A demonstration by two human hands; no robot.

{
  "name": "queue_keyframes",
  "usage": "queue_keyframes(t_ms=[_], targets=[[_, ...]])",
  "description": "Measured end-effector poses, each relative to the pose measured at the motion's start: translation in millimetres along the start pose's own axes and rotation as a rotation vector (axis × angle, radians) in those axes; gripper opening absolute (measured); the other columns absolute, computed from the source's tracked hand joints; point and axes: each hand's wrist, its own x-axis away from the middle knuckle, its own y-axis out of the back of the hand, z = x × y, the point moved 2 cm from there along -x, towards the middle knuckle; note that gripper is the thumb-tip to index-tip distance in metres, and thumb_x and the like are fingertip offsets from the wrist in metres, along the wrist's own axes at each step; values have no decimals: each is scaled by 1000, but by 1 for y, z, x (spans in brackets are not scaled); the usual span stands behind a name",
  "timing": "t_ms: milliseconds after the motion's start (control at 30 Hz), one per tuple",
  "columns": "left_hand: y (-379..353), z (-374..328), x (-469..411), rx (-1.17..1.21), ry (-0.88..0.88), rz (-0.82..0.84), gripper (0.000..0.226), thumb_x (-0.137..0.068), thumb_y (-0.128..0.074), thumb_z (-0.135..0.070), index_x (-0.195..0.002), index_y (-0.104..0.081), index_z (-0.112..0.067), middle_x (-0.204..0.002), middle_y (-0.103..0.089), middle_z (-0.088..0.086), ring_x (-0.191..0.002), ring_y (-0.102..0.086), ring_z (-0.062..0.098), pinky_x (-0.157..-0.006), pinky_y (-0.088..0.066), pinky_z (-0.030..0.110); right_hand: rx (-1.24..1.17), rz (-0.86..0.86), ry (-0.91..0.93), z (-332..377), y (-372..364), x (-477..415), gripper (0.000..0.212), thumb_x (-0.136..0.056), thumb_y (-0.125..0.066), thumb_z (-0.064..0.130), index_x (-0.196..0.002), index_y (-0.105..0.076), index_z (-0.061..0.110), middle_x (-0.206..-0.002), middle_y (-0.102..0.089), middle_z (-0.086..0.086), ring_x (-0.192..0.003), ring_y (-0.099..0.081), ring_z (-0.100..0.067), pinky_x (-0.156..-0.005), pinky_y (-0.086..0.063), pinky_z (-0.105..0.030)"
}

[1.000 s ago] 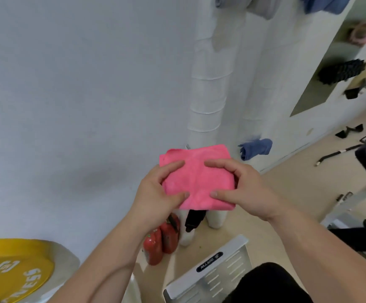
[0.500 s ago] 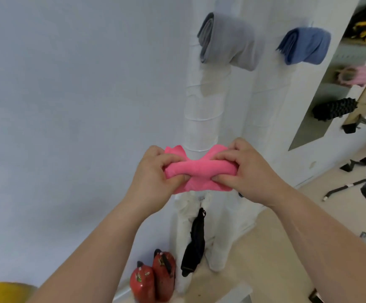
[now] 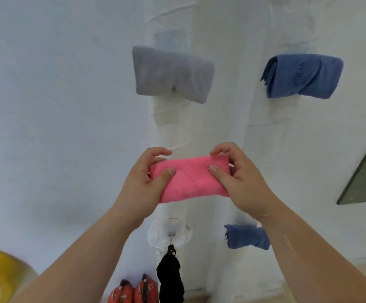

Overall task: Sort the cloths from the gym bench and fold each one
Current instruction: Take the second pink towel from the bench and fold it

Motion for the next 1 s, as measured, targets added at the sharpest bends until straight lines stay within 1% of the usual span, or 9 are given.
queue_keyframes(t_ms=[33,100,233,333,433,533,667,867,1000], targets=[[-9,-7,-1,-31,-26,-27,29,-97,-64,-14,-108,-65,-40,-105,-68,-13,-94,-67,15,-78,-58,34,17,-9,43,1,8,-6,26,-96,-62,7,-97,-63,32,-95,-64,9,-83,-61,-6,-75,-49,-19],[-22,-25,-3,-57,-73,-56,28,-97,-62,-13,-108,-68,-38,-110,-67,-18,-102,-65,8,-85,-55,29,12,-34,104,5,20,-20,30,-92,-58,-2,-87,-68,26,-101,-66,8,-95,-62,-5,-85,-45,-15],[-26,-65,-16,-91,-175,-30,36,-88,-74,-7,-113,-70,-34,-126,-63,-9,-115,-61,11,-95,-54,32,-124,-89,184,27,36,-44,32,-91,-57,-5,-87,-73,22,-108,-67,3,-103,-63,-9,-93,-50,-28],[-17,-98,-31,-132,-280,-54,33,-86,-74,-2,-102,-73,-31,-119,-66,-6,-109,-64,11,-90,-54,28,-215,-41,189,52,44,-59,19,-80,-74,13,-93,-73,27,-114,-68,2,-102,-66,-16,-87,-57,-35],[-4,-133,-50,-154,-351,-88,31,-84,-77,-2,-88,-75,-32,-110,-68,-3,-99,-66,9,-81,-54,24,-231,5,209,82,55,-78,34,-71,-88,13,-97,-72,28,-115,-67,3,-100,-67,-20,-81,-61,-37],[9,-170,-73,-149,-416,-96,28,-83,-79,-5,-87,-76,-33,-113,-67,-2,-101,-67,11,-82,-56,26,-230,31,281,120,66,-104,38,-70,-89,5,-97,-71,26,-113,-66,7,-96,-67,-16,-76,-60,-31],[29,-228,-107,-140,-511,-130,28,-80,-82,-6,-90,-77,-32,-113,-69,-2,-101,-68,16,-85,-59,33,-125,0,405,176,80,-143,47,-65,-93,8,-100,-72,31,-120,-64,1,-101,-68,-18,-83,-61,-35],[41,-305,-161,-174,-620,-132,39,-75,-82,3,-103,-76,-25,-108,-68,-3,-82,-66,1,-70,-53,15,-142,-132,550,244,102,-216,36,-73,-85,1,-100,-72,21,-107,-68,3,-89,-65,-15,-86,-60,-33],[49,-344,-208,-199,-703,-210,40,-75,-80,4,-105,-75,-23,-108,-66,-2,-89,-64,10,-70,-51,14,-142,-180,609,277,114,-266,34,-75,-83,2,-101,-73,23,-108,-68,2,-96,-67,-17,-89,-59,-31]])
